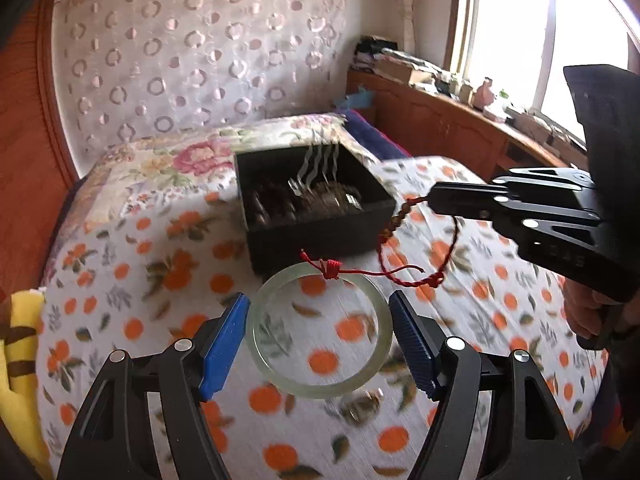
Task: Organize jewelry
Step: 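Lower the jade bangle and red cord bracelet into the black box, opening both tools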
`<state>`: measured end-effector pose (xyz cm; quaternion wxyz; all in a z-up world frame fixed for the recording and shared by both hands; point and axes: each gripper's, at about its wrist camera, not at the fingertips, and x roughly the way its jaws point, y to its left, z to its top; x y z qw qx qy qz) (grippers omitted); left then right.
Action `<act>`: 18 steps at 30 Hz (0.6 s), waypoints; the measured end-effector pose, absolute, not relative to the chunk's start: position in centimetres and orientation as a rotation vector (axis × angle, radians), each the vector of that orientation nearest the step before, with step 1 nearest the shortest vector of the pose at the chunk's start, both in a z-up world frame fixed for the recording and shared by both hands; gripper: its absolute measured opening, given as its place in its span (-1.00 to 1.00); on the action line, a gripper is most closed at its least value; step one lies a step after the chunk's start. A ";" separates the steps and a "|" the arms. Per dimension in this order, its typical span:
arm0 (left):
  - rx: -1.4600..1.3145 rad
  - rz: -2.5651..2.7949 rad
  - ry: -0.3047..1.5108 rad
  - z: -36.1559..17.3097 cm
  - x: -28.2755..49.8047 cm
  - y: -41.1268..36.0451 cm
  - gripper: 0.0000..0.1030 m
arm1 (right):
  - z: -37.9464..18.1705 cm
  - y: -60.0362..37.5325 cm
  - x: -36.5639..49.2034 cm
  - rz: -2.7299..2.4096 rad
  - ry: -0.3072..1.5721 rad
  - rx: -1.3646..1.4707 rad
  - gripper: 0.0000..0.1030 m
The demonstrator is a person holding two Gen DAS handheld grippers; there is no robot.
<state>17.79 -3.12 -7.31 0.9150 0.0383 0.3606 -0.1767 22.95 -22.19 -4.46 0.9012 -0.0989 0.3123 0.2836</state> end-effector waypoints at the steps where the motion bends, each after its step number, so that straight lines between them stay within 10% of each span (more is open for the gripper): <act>1: 0.077 -0.360 0.733 -7.0 18.2 -3.0 0.34 | -4.1 -22.2 23.2 0.584 0.637 -0.205 -0.94; 18: 0.075 -0.331 0.682 -4.6 24.3 -2.6 0.34 | -3.4 -21.6 32.4 0.524 0.598 -0.132 -0.94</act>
